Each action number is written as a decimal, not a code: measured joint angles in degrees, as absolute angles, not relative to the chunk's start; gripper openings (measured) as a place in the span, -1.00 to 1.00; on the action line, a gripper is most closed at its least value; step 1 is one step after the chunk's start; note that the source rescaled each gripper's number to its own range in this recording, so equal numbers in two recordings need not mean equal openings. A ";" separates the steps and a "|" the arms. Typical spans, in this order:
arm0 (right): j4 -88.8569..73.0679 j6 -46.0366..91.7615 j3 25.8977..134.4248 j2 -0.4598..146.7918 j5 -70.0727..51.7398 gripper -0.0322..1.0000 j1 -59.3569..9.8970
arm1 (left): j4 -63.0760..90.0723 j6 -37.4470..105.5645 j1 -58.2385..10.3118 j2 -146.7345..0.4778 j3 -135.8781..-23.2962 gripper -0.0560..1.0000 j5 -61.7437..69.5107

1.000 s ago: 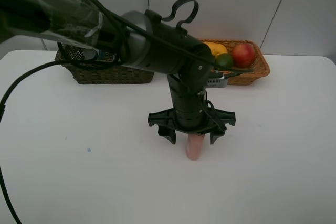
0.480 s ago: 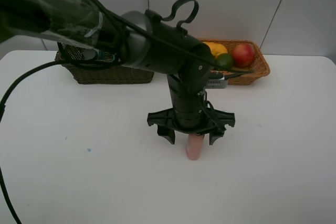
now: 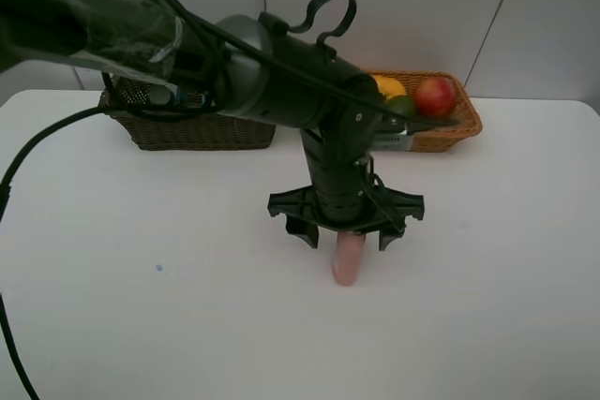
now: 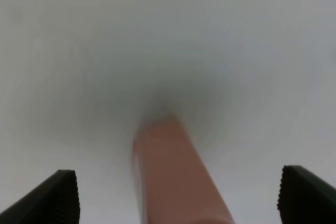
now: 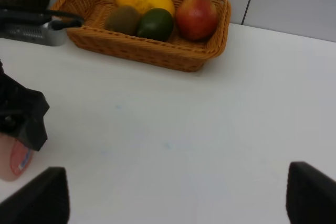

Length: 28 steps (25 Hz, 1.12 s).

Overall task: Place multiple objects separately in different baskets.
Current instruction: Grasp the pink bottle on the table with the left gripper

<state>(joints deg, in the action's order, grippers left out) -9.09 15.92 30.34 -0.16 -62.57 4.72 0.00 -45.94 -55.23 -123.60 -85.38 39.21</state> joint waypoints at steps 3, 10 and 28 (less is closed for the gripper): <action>-9.09 15.92 30.34 -0.16 -62.57 0.99 4.72 | 0.00 -45.99 -55.23 -123.47 -85.38 0.73 39.21; -9.09 15.92 30.34 -0.16 -62.57 0.99 4.72 | 0.69 -46.46 -55.23 -123.47 -85.38 -0.38 38.43; -9.09 15.92 30.34 -0.16 -62.57 0.99 4.72 | 0.56 -47.00 -55.23 -123.47 -85.38 -0.38 38.48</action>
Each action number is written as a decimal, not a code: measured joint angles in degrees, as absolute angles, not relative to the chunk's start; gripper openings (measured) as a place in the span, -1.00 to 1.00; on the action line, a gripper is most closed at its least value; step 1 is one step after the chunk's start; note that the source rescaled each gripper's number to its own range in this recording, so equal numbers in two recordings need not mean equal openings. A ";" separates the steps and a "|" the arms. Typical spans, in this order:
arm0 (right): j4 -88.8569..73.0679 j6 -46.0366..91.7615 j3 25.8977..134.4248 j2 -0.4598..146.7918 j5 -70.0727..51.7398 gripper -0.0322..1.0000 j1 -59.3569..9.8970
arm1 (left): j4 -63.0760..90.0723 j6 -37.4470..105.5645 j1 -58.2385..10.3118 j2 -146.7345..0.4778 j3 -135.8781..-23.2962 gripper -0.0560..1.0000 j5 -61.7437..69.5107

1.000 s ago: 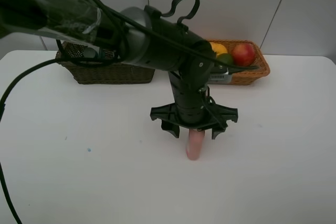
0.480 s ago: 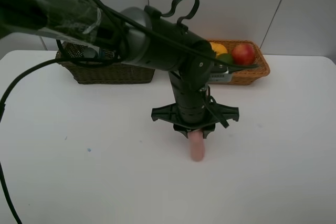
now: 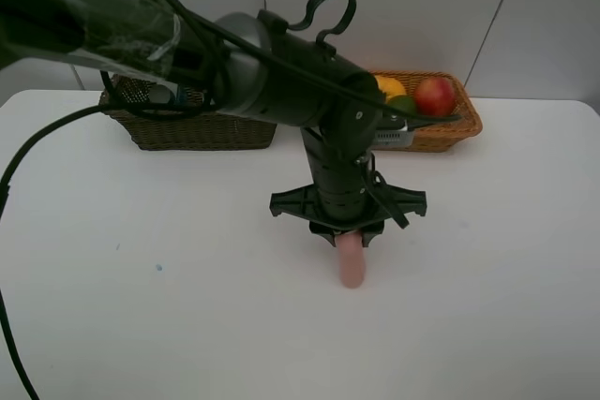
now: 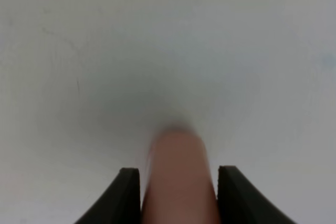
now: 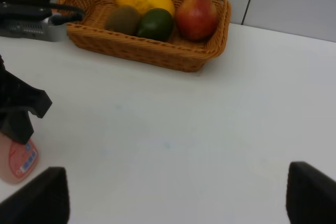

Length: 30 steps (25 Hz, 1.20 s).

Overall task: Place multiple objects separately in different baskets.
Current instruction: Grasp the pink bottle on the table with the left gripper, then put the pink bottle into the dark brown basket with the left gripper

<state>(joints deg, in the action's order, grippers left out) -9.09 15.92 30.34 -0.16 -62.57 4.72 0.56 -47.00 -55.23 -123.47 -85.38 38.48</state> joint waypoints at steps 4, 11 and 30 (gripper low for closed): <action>-9.09 15.92 30.34 -0.16 -62.57 0.99 4.72 | 0.93 -47.00 -55.23 -123.47 -85.38 -0.38 38.58; -9.09 15.92 30.34 -0.16 -62.57 0.99 4.72 | 0.99 -46.95 -55.23 -123.04 -85.38 -0.38 38.64; -9.09 15.92 30.34 -0.16 -62.57 0.99 4.72 | -6.35 -46.90 -47.19 -112.35 -85.38 -0.38 37.57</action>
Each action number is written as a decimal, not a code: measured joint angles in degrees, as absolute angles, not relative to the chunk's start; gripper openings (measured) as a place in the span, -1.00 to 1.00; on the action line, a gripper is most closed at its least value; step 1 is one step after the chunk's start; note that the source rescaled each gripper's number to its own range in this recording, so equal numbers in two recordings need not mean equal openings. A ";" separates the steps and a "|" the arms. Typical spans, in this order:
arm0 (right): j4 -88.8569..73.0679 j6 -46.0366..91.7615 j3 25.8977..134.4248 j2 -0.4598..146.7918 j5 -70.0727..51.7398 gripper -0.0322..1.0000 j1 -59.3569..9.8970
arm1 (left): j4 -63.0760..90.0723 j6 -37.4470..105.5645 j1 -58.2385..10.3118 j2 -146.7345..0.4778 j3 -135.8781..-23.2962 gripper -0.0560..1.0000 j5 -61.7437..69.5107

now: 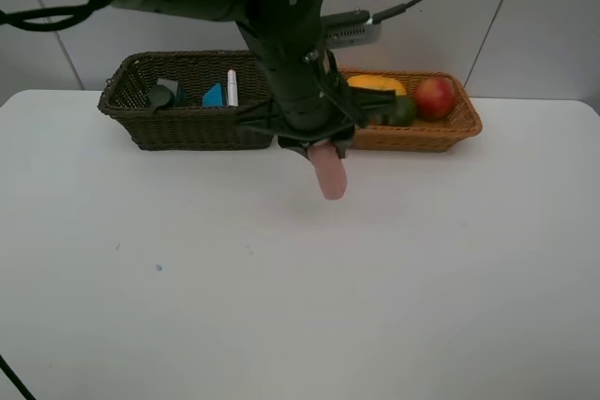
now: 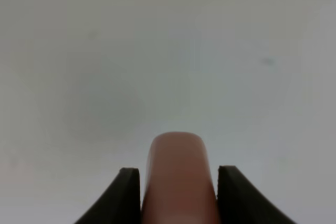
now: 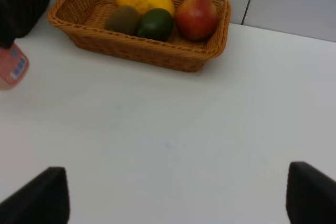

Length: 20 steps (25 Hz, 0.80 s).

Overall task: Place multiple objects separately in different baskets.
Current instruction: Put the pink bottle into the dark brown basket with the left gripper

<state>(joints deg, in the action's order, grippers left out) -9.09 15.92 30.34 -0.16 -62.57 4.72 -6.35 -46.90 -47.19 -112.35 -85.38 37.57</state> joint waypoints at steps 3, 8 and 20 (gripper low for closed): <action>-9.09 15.92 30.34 -0.16 -62.57 0.99 4.72 | -7.45 -46.83 -44.50 -111.14 -85.38 -0.38 34.87; -9.09 15.92 30.34 -0.16 -62.57 0.99 4.72 | -10.45 -46.01 -39.85 -109.69 -85.38 -0.38 28.21; -9.09 15.92 30.34 -0.16 -62.57 0.99 4.72 | -18.24 -43.66 -29.63 -110.26 -85.38 -0.38 9.86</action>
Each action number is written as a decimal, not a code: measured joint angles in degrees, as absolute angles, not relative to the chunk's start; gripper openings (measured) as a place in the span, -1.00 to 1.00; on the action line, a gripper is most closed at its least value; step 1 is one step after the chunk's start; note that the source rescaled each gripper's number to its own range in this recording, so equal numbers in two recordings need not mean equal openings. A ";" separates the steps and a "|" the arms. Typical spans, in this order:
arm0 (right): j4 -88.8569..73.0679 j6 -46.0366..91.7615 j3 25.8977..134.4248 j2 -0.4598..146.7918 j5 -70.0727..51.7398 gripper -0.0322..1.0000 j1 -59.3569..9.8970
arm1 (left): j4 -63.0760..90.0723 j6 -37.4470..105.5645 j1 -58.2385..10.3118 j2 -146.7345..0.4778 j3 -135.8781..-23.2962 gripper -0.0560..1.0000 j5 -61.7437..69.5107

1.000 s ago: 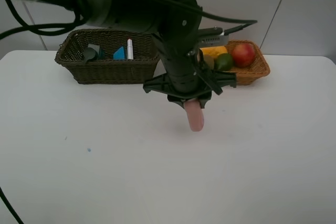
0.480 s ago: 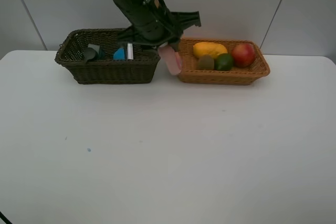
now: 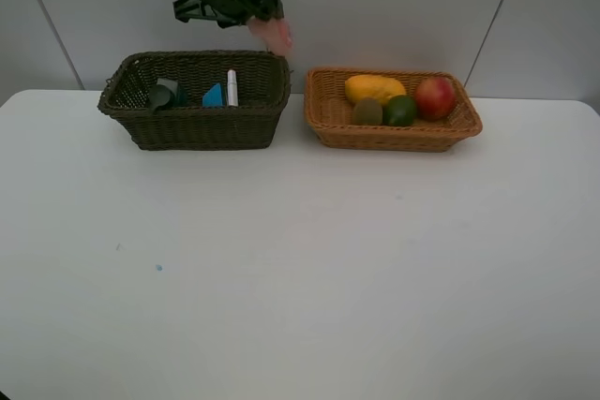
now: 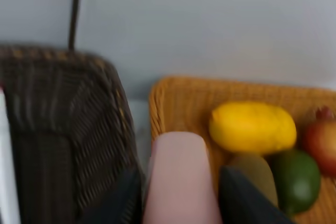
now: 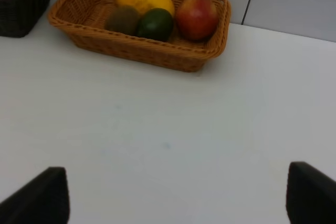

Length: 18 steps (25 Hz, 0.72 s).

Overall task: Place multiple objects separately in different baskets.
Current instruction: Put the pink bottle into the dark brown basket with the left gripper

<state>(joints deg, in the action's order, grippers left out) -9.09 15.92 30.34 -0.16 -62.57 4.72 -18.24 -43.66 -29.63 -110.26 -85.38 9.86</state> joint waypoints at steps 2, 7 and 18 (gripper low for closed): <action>-9.09 15.92 30.34 -0.16 -62.57 0.99 4.72 | -19.07 -43.62 -28.27 -111.17 -85.38 -0.38 8.30; -9.09 15.92 30.34 -0.16 -62.57 0.99 4.72 | -22.43 -43.62 -26.69 -114.58 -85.38 -0.38 6.42; -9.09 15.92 30.34 -0.16 -62.57 0.99 4.72 | -26.73 -43.60 -25.20 -116.96 -85.38 -0.38 5.29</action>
<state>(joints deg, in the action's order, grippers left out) -9.09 15.92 30.34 -0.16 -62.57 4.72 -26.73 -43.60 -25.20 -116.96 -85.38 5.29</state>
